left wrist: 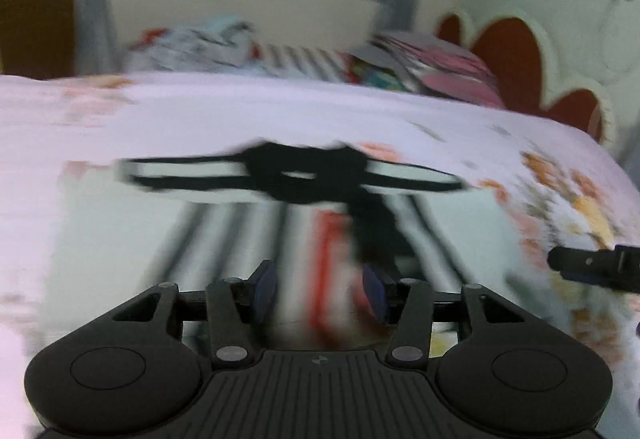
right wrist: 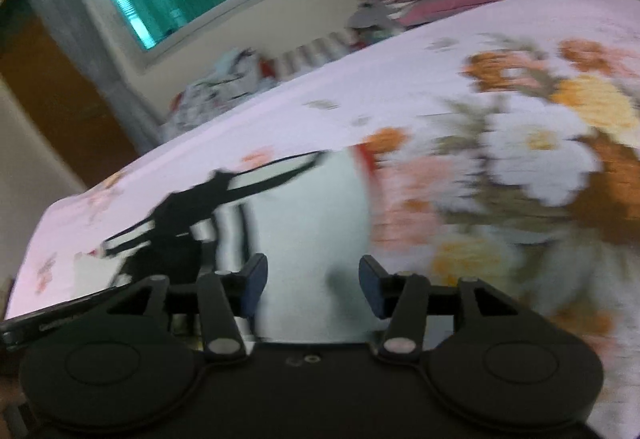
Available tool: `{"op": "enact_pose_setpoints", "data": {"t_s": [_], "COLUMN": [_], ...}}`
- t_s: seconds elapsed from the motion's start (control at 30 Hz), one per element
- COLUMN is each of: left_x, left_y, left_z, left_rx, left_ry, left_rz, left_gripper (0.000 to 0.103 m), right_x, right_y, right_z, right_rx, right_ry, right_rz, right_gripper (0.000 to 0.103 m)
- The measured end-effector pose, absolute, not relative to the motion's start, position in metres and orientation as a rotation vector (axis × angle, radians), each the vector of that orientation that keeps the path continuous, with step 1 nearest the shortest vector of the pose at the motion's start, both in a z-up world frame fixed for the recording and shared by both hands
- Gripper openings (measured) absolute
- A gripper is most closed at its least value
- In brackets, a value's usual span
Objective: Fold small clothes
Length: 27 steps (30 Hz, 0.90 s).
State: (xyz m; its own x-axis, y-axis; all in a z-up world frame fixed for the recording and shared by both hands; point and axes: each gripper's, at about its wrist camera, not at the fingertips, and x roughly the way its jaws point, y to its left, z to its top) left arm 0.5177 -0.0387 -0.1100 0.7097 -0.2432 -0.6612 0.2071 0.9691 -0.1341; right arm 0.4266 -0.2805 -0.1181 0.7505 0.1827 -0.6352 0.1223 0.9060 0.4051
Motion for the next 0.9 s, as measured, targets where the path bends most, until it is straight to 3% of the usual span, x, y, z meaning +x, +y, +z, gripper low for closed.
{"op": "enact_pose_setpoints", "data": {"t_s": [0.27, 0.6, 0.63, 0.67, 0.73, 0.9], "left_x": [0.469, 0.494, 0.502, 0.504, 0.508, 0.499], "left_y": [0.082, 0.090, 0.085, 0.086, 0.088, 0.102], "left_z": [-0.140, -0.159, -0.161, -0.161, -0.161, -0.160], "left_rx": [-0.025, 0.069, 0.074, 0.069, 0.044, -0.091], "left_ry": [0.819, 0.777, 0.777, 0.772, 0.782, 0.749], "left_rz": [0.036, 0.019, 0.016, 0.008, -0.003, 0.014], "left_gripper": [0.048, 0.048, 0.048, 0.047, 0.033, 0.025], "right_x": [0.466, 0.492, 0.494, 0.497, 0.499, 0.471], "right_y": [-0.172, -0.129, -0.128, -0.127, -0.127, -0.146], "right_z": [-0.119, -0.126, -0.129, -0.129, -0.125, -0.085], "right_rx": [0.154, -0.059, -0.067, -0.071, -0.068, 0.051], "right_ry": [0.774, 0.783, 0.782, 0.775, 0.757, 0.542], "right_rz": [0.197, 0.131, 0.130, 0.131, 0.121, 0.109], "right_gripper": [0.050, 0.047, 0.045, 0.036, 0.006, 0.004]}}
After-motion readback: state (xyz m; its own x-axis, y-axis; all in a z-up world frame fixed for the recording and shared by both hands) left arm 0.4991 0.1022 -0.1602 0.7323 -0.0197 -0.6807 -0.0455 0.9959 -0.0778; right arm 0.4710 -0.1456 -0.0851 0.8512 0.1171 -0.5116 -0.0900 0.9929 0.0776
